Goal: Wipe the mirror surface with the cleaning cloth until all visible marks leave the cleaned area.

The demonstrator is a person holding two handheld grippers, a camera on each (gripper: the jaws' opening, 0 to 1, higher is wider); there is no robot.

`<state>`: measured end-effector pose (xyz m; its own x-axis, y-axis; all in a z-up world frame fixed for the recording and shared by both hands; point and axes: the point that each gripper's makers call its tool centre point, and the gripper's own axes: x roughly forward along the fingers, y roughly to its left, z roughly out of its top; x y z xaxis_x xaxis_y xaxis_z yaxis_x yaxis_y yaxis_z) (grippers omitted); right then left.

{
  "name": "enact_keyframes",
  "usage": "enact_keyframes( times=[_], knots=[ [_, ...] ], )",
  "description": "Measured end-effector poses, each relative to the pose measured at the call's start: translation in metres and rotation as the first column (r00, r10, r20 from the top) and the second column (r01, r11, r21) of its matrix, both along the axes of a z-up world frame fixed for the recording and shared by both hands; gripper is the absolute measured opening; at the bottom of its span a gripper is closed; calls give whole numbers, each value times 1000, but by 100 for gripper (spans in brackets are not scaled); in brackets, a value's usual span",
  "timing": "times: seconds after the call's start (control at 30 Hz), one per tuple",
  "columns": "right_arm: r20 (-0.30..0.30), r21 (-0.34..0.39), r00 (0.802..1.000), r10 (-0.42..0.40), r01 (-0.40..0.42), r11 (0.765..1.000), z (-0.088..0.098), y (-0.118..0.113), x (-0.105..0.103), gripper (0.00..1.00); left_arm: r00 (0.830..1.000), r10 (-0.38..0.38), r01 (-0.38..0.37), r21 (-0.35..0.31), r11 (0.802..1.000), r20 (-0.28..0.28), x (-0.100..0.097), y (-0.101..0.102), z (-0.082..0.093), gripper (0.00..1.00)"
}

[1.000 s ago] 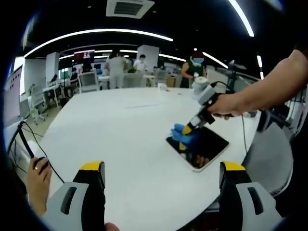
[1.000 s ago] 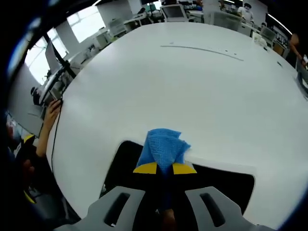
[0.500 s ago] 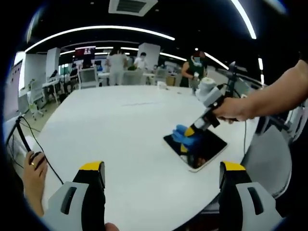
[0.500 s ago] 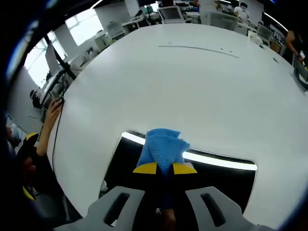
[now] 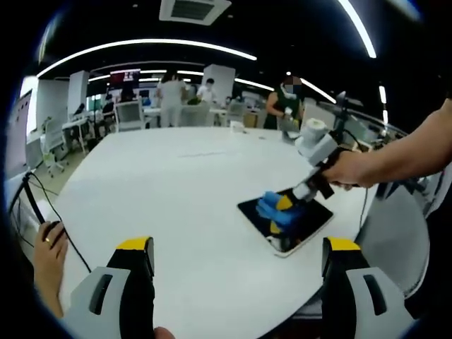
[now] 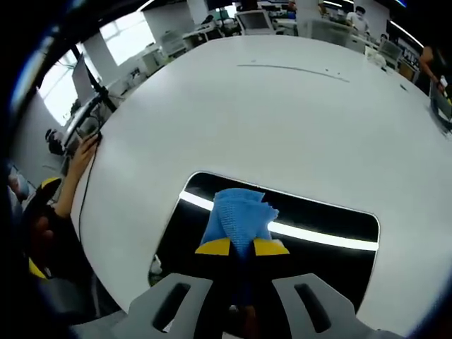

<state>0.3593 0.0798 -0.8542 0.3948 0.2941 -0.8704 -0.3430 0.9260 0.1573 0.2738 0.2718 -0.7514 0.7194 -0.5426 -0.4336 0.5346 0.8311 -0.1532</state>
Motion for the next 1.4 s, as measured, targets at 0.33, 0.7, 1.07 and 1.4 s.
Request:
enact_keyframes(
  times=[0.33,0.7,1.07,1.4],
  knots=[
    [32,-57,996,81,-79,995,0,2,-19,4,1000,-16,16,11,1000,-2,-3,-7,-1,99],
    [41,-25,997,66,-65,998,0,3,-40,4,1000,-20,20,22,1000,-2,-4,-10,-2,99],
    [70,-19,996,60,-59,998,0,3,-58,4,999,-34,34,20,999,1,-7,-17,-1,99],
    [57,-10,996,64,-64,998,0,7,-70,4,999,-38,39,19,999,-4,-11,-16,-3,99]
  ],
)
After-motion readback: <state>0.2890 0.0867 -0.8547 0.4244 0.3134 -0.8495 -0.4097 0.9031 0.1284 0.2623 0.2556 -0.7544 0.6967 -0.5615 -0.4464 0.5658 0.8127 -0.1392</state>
